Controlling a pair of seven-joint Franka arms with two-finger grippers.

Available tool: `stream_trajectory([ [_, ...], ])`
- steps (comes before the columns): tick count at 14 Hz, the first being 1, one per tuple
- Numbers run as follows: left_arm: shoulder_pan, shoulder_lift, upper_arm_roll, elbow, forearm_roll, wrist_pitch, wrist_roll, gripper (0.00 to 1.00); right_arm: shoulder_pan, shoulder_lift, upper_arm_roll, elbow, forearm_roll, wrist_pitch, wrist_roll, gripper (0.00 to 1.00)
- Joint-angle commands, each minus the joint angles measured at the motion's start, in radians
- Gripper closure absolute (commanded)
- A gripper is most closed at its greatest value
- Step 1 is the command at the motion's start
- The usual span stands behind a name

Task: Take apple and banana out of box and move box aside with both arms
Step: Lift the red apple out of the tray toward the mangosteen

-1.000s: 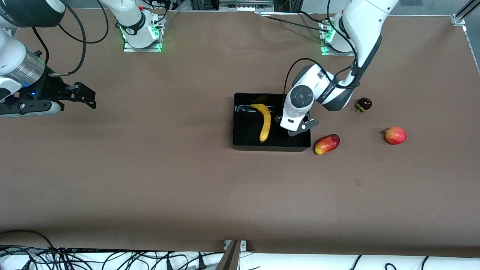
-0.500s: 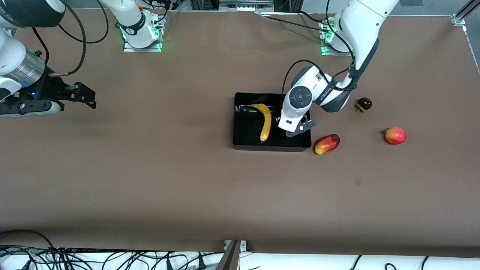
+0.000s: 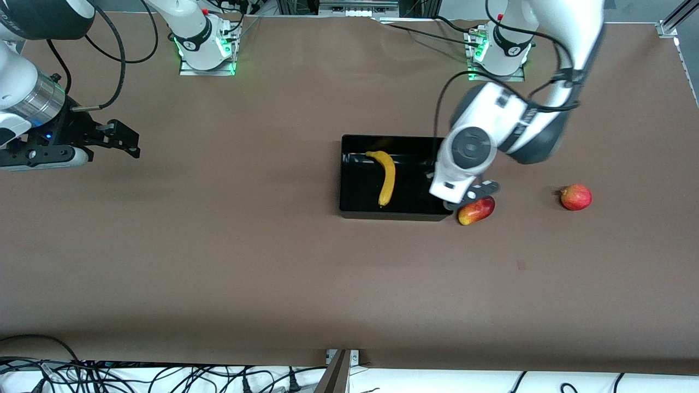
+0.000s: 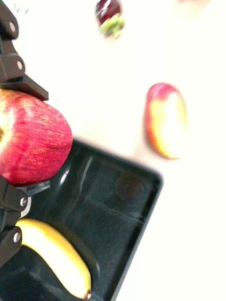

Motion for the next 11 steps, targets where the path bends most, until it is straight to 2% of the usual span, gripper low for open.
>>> stream_trajectory([
  [1,0.146,0.028,-0.008,-0.008,0.010,-0.026,0.317,0.77,0.000,-0.006,0.000,0.010,-0.005,-0.015,0.006,0.00],
  [3,0.229,0.038,-0.007,-0.078,0.012,-0.005,0.501,0.76,0.000,-0.006,0.000,0.010,-0.003,-0.015,0.007,0.00],
  [5,0.295,0.037,-0.008,-0.167,0.016,0.041,0.592,0.75,-0.002,-0.006,0.000,0.010,-0.005,-0.015,0.007,0.00],
  [6,0.317,0.032,-0.007,-0.219,0.020,0.090,0.635,0.78,-0.002,-0.006,0.000,0.010,-0.005,-0.015,0.007,0.00],
  [9,0.384,0.026,-0.014,-0.376,0.020,0.289,0.703,0.76,-0.002,-0.006,0.000,0.010,-0.003,-0.015,0.007,0.00],
  [10,0.383,0.025,-0.014,-0.408,0.020,0.340,0.703,0.69,-0.002,-0.006,0.000,0.010,-0.003,-0.015,0.006,0.00],
  [11,0.383,0.025,-0.014,-0.422,0.018,0.362,0.702,0.36,-0.002,-0.006,0.000,0.010,-0.003,-0.015,0.007,0.00],
])
